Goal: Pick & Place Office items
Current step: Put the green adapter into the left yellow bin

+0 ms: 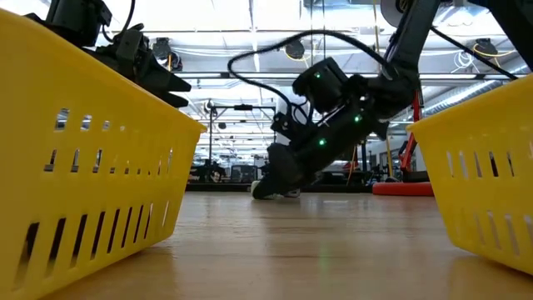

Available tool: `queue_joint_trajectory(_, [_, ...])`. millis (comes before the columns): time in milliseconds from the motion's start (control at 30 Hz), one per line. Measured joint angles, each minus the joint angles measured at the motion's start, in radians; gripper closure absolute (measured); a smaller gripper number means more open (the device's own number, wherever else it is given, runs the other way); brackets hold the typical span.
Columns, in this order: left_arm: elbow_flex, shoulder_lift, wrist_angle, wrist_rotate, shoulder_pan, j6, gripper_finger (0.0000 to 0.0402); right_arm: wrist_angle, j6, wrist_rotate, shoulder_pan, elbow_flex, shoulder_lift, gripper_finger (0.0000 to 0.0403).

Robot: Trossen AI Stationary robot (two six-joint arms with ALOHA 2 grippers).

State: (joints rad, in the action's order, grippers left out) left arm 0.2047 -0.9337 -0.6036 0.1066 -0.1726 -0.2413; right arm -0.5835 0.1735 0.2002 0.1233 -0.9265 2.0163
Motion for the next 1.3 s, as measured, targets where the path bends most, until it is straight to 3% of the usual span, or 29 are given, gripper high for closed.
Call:
queue_joint_trajectory(467, [0.000,0.000,0.001,-0.001,0.001,0.002,0.0160,-0.055,-0.061,-0.004,0.001,0.000,0.023,0.0229])
queue_joint_trajectory(633, [0.000,0.000,0.001,-0.001,0.001,0.098,0.0160,-0.050,-0.085,-0.069,0.002,0.000,0.012,0.0281])
queue_joint_trajectory(767, [0.000,0.000,0.001,-0.002,0.001,0.142,0.0160,-0.021,-0.112,-0.143,0.002,0.003,-0.035,0.0281])
queue_joint_trajectory(1033, [0.000,-0.001,0.001,-0.031,0.025,-0.241,0.0160,0.098,-0.259,-0.424,-0.006,0.018,-0.242,0.0281])
queue_joint_trajectory(1167, [0.000,-0.005,-0.008,-0.027,0.042,-0.421,0.0160,0.092,-0.429,-0.351,-0.027,0.047,-0.306,0.0281])
queue_joint_trajectory(1300, [0.025,-0.059,-0.046,-0.002,0.076,-0.495,0.0160,0.075,-0.577,-0.242,-0.047,0.050,-0.303,0.0281])
